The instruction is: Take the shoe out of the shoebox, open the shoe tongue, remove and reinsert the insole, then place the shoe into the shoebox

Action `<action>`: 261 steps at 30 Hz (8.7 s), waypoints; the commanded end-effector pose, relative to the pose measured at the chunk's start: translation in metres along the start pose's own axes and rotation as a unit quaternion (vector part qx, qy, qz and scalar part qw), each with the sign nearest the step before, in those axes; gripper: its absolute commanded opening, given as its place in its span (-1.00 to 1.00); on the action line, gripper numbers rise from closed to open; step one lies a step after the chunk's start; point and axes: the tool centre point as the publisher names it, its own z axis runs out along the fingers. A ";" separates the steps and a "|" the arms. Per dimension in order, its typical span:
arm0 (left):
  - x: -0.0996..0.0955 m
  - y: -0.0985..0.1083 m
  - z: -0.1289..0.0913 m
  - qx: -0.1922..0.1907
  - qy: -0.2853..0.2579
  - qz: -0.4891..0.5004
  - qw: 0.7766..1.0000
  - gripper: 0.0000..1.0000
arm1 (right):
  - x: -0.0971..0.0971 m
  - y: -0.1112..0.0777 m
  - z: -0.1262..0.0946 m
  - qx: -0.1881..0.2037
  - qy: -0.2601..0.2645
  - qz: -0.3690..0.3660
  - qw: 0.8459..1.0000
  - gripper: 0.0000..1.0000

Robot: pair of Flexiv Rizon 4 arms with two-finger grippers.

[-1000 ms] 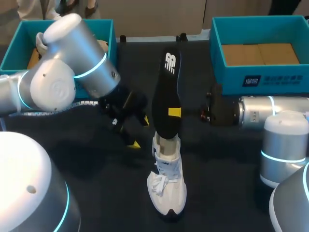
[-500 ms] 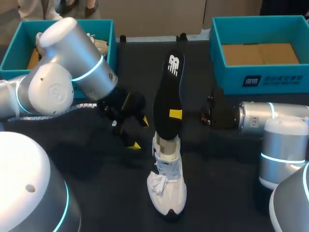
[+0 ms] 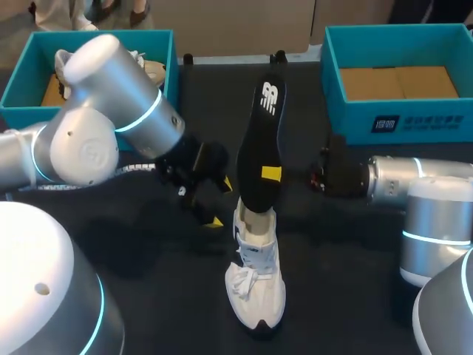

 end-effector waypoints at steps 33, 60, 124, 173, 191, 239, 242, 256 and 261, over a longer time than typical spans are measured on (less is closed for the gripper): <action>0.009 -0.007 0.000 -0.009 -0.014 -0.010 1.000 1.00 | -0.017 -0.002 0.006 -0.019 -0.020 -0.005 1.000 -1.00; 0.009 -0.007 0.000 -0.009 -0.014 -0.010 1.000 1.00 | -0.019 -0.028 0.003 -0.015 -0.018 0.007 1.000 -1.00; 0.009 -0.007 0.000 -0.009 -0.014 -0.010 1.000 1.00 | -0.011 -0.080 -0.003 0.017 -0.065 -0.008 0.998 -1.00; 0.009 -0.007 0.000 -0.009 -0.014 -0.010 1.000 1.00 | -0.009 -0.079 0.008 0.060 -0.013 0.026 0.998 -0.47; 0.009 -0.007 0.000 -0.009 -0.014 -0.010 1.000 1.00 | -0.004 -0.070 0.013 0.070 -0.012 0.011 0.997 -0.33; 0.009 -0.007 0.000 -0.009 -0.014 -0.010 1.000 1.00 | -0.012 -0.068 0.019 0.059 -0.011 0.025 0.998 -1.00; 0.009 -0.007 0.000 -0.009 -0.014 -0.010 1.000 1.00 | -0.011 -0.077 0.018 0.060 -0.009 0.032 0.998 -1.00; 0.009 -0.007 0.000 -0.009 -0.014 -0.010 1.000 1.00 | -0.002 -0.099 0.018 0.051 -0.004 0.049 0.997 -1.00; 0.009 -0.007 0.000 -0.009 -0.014 -0.010 1.000 1.00 | 0.003 -0.091 0.022 0.054 -0.001 0.035 0.998 -0.19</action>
